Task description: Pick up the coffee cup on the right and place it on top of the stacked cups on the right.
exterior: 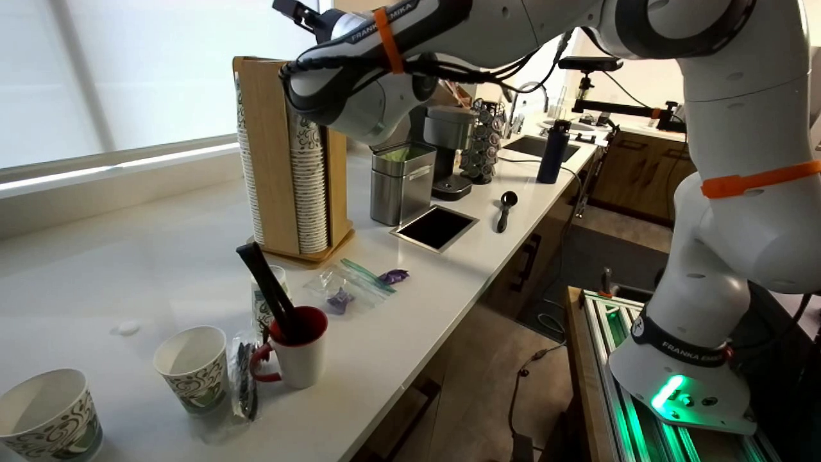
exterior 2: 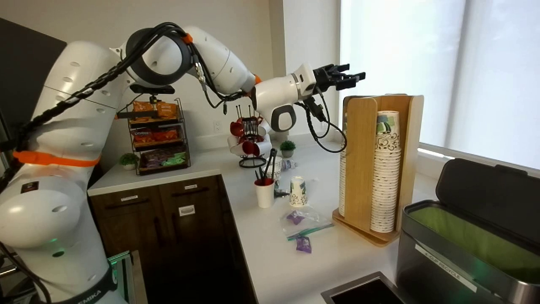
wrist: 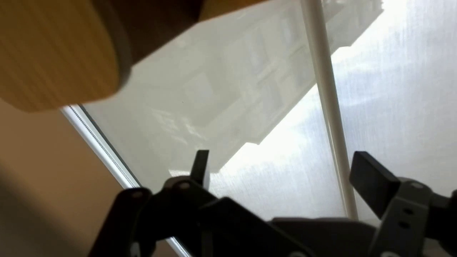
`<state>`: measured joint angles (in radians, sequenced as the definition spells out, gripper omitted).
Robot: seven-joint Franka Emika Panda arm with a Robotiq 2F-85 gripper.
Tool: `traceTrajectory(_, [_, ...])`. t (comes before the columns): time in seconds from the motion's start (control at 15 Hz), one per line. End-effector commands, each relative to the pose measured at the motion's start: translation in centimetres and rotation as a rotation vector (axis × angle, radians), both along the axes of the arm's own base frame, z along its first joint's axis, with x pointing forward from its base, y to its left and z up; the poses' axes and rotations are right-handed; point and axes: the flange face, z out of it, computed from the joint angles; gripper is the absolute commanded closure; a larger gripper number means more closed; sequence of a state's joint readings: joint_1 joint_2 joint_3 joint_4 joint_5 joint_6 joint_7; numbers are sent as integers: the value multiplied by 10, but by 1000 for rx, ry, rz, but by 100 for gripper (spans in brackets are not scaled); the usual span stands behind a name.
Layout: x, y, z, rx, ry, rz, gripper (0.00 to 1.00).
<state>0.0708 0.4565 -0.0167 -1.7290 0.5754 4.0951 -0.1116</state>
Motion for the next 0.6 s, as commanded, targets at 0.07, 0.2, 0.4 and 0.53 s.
traceTrajectory(0.07, [-59, 14, 52, 42, -75, 163, 0])
traceTrajectory(0.2, [-82, 17, 70, 48, -117, 263, 0])
traceTrajectory(0.4, [-74, 20, 84, 22, -154, 286, 0])
traceTrajectory(0.53, [-94, 18, 89, 29, -156, 333, 0])
